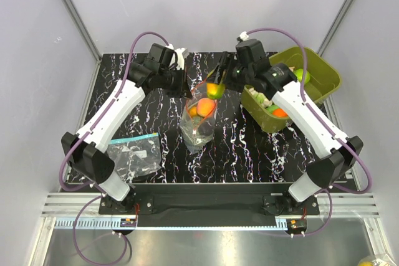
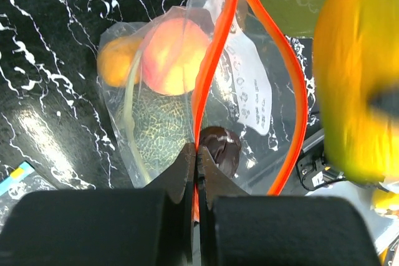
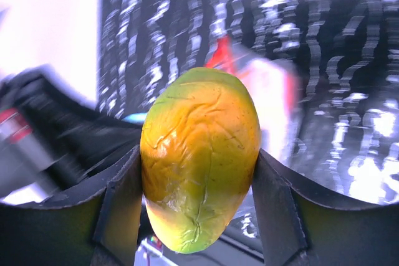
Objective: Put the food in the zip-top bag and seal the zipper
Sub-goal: Place the fake fruit in the zipper food storage bag.
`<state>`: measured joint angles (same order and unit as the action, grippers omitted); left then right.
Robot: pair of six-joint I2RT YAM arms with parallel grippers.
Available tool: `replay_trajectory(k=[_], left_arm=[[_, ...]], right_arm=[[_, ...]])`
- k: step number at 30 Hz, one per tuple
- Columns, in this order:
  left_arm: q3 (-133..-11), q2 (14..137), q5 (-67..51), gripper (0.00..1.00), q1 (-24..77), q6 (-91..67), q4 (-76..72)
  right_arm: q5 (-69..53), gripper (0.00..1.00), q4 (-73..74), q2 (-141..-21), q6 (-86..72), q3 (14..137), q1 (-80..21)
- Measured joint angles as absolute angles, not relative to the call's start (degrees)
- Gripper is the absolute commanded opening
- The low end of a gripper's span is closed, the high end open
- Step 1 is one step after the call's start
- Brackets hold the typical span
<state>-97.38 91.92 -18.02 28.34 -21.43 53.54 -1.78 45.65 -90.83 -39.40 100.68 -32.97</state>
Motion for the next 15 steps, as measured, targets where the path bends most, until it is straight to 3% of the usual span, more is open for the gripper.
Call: replay_trajectory(k=[12,15], left_arm=[[-96.36,90.35,-17.78,0.00,28.34,-23.20,54.24],[-96.36,90.35,-17.76,0.00,28.34,-23.73,54.35]], right_arm=[[-2.15,0.35,41.85,-89.12,-38.68,96.88,-40.73],[-1.04,0.47,41.82,-89.32,-38.26,96.53,-41.39]])
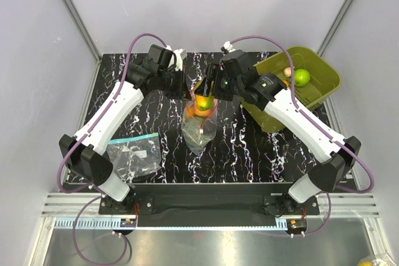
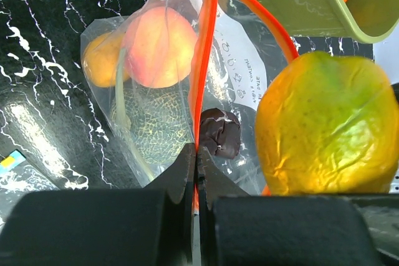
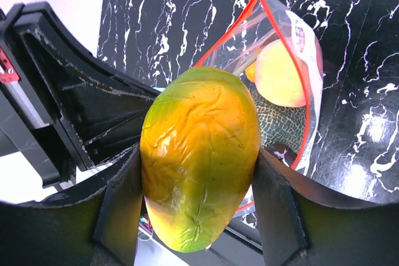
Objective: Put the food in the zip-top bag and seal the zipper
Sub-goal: Place the fake fruit in the zipper food storage bag, then adjust the zipper food storage bag at the center of the board.
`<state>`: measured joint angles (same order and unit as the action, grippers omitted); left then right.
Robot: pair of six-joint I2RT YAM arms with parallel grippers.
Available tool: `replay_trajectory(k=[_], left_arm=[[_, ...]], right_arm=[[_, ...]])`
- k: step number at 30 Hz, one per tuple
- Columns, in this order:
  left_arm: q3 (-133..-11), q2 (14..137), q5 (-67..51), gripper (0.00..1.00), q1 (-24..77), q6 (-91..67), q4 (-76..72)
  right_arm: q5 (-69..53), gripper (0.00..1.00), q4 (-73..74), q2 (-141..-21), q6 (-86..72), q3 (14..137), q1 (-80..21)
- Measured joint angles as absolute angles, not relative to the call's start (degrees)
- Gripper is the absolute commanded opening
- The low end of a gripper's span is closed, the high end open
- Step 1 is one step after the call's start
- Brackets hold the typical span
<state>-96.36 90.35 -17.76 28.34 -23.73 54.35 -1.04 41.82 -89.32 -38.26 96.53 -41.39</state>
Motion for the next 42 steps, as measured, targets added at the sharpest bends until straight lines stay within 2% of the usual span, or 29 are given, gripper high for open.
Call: replay_trajectory(k=[1,2,3,4,6,12,15,16,19,25,32,36,42], left_arm=[[-96.36,90.35,-17.76,0.00,28.34,-23.83,54.35],[-96.36,90.35,-17.74,0.00,28.34,-23.92,54.35],[-96.36,90.35,-17.74,0.00,28.34,-24.01,54.35],[-96.33,90.35,-17.69,0.00,28.34,-24.05,54.35],[-96.27,90.30,-17.63,0.00,28.34,-24.08,54.33],[-95.59,89.36,-17.28,0.00,28.34,-24.14,54.35],[-95.09,88.64,-17.06,0.00,28.34,-24.14,54.43],[-95.09,88.53,-16.93,0.00,28.34,-24.14,54.50],[-95.09,88.31,-16.62,0.00,28.34,-24.12,54.48],[-95.09,88.27,-16.47,0.00,28.34,-24.10,54.46],[-94.48,87.90,-16.25,0.00,28.34,-24.08,54.37],[-93.65,87.37,-16.03,0.00,28.34,-24.05,54.46],[-93.60,87.35,-16.01,0.00,28.34,-24.03,54.43]], right_arm=[[-0.91,0.56,41.85,-89.32,-38.15,96.49,-41.60],[-0.62,0.74,41.82,-89.32,-38.00,96.40,-41.82],[-0.43,0.85,41.87,-89.34,-37.93,96.38,-42.02],[-0.14,0.94,41.89,-89.41,-37.89,96.33,-42.13],[0.49,1.00,41.95,-89.60,-37.26,96.33,-42.35],[2.59,0.99,43.79,-90.30,-36.62,96.36,-42.44],[4.49,0.89,44.29,-90.28,-36.62,96.36,-42.46],[5.52,0.82,44.71,-90.28,-36.64,96.36,-42.46],[8.27,0.75,46.26,-90.26,-36.47,96.36,-42.46],[12.21,0.72,50.52,-91.07,-36.07,97.32,-42.46],[17.06,0.70,54.87,-97.03,-33.23,104.88,-42.46],[20.12,0.63,57.08,-98.19,-31.75,107.33,-42.46],[21.41,0.64,60.40,-99.11,-30.76,107.72,-42.41]])
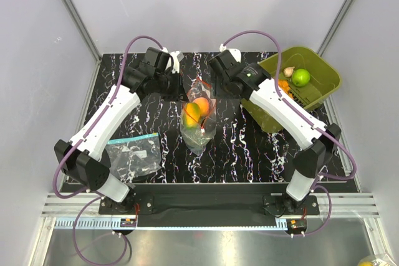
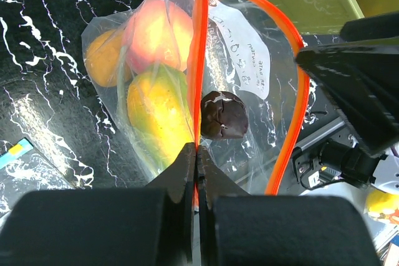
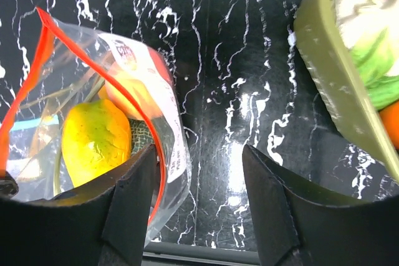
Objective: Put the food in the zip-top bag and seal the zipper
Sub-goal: Adjust the zipper food storage bag at the center of the board.
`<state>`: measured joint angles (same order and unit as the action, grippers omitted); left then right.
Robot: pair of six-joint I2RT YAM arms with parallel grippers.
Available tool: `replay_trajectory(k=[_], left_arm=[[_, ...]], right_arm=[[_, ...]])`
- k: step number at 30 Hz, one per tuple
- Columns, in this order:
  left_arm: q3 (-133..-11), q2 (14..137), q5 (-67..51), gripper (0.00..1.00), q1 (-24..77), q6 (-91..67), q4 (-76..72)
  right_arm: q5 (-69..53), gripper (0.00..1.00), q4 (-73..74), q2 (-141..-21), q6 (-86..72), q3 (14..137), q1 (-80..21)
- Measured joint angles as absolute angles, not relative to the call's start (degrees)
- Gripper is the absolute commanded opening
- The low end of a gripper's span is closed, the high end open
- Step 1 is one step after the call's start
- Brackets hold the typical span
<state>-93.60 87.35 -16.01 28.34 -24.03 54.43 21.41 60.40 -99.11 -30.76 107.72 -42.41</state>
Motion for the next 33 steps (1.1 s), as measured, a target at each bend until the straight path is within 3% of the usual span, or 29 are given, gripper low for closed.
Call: replay_trajectory(k=[4,7,8,14,18,20,23,30,33], left_arm=[[-93.62,87.35,-15.97,0.00,28.34,-24.01,54.43],[-93.62,87.35,-15.92,0.00,28.34,-23.99,54.43],[-93.62,87.35,-15.90,0.00,28.34,-23.94,54.41],[-96.64,89.14,-17.87,0.01,28.51,-23.05,54.43],[-105.47,95.88,-19.84,0.00,30.46,-22.06,55.31],[-110.80,100.01,-21.15,0.00,32.16,-21.34,55.55],[-114.83,103.96,-24.08,0.00,34.37,-20.71,54.74],[-111.09,104.81,-33.30,0.02,35.33,-20.12,51.13],[-108.07,104.75,-35.53,0.13,35.44,-19.53,50.72]], right_arm=[[19.46,0.52,60.27,-99.61,-30.26,106.63,-42.41],[17.19,0.21,59.90,-99.63,-29.89,106.13,-42.39],[16.53,0.01,59.68,-99.66,-30.00,106.13,-42.39],[15.29,0.00,59.42,-98.98,-31.64,105.23,-42.44],[14.35,0.01,59.48,-95.00,-33.21,101.12,-42.89],[13.47,0.08,59.40,-92.53,-34.11,99.42,-43.46],[11.86,0.06,59.00,-88.84,-34.74,97.58,-45.01],[10.59,0.02,58.19,-86.37,-34.54,97.47,-47.16],[10.92,0.00,58.48,-86.96,-34.89,97.49,-47.18]])
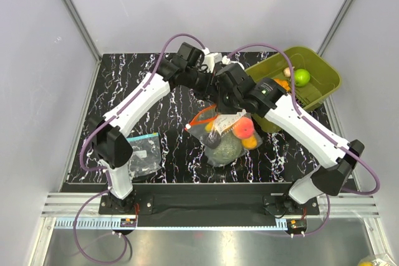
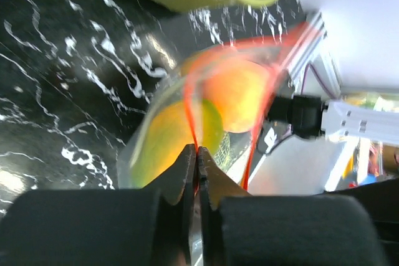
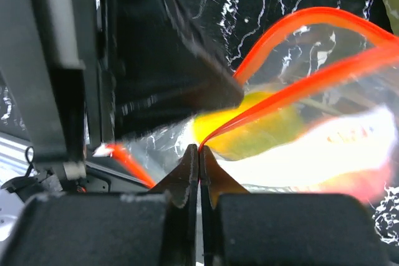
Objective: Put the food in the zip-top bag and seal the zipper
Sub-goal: Adjust the zipper food storage bag at the center of the board, then zip the zipper food storage bag at the center of the board.
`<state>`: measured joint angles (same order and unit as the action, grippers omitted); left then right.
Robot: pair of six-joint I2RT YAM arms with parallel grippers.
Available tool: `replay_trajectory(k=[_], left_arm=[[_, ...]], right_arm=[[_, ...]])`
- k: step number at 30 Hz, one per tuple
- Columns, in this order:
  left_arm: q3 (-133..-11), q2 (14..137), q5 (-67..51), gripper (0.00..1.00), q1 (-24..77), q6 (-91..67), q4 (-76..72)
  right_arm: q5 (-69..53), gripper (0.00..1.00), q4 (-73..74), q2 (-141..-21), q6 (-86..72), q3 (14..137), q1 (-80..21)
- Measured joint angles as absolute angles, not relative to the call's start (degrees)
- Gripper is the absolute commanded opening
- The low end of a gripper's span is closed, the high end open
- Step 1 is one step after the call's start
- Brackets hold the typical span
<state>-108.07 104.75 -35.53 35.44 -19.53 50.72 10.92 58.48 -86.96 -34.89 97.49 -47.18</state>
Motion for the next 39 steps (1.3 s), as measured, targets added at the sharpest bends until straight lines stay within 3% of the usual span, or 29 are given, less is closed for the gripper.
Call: replay_trajectory(k=[5,8,9,12,14,15,16,21,25,32,36,39], left_arm=[[-106.24,104.73,-36.12,0.44,35.88,-18.52,50.98],[-106.26,104.05,-35.79,0.54,35.75,-17.91,50.87],[-106.26,103.68,-35.79,0.66,35.62,-17.87,50.89],[-106.48,102.56,-34.94,0.85,35.00,-17.43,50.94],[-106.78,101.54,-33.91,0.87,34.35,-17.47,51.35],[-106.76,100.79,-33.21,0.98,33.87,-17.56,51.40],[-106.65,99.79,-32.29,0.99,33.45,-17.47,51.31],[-97.71,87.55,-29.47,0.99,27.94,-18.63,47.29],[-88.09,75.00,-26.50,0.93,24.84,-18.50,43.70],[-69.32,60.29,-25.56,0.77,25.78,-16.29,36.25],[-59.68,55.99,-25.28,0.62,25.82,-15.90,29.45],[-53.32,54.04,-25.67,0.58,25.82,-15.20,22.28]], right_arm=[[12.69,0.00,58.98,-88.25,-37.12,95.94,-47.18],[13.28,0.00,58.50,-87.57,-38.96,92.33,-46.98],[13.34,0.00,57.91,-87.24,-39.44,90.80,-46.76],[12.82,0.00,57.63,-85.82,-40.66,86.50,-45.34],[12.56,0.00,56.86,-85.10,-41.43,84.66,-43.92],[12.47,0.00,56.53,-84.88,-41.76,84.20,-43.35],[12.38,0.00,56.21,-84.66,-42.06,83.81,-42.81],[12.25,0.00,54.52,-84.27,-42.98,83.13,-41.60],[12.23,0.00,53.58,-84.27,-43.03,83.11,-40.42],[11.20,0.00,53.28,-85.30,-42.94,84.88,-37.74],[10.79,0.00,52.86,-86.19,-42.78,86.41,-37.47],[10.31,0.00,52.66,-86.52,-42.65,87.22,-37.41]])
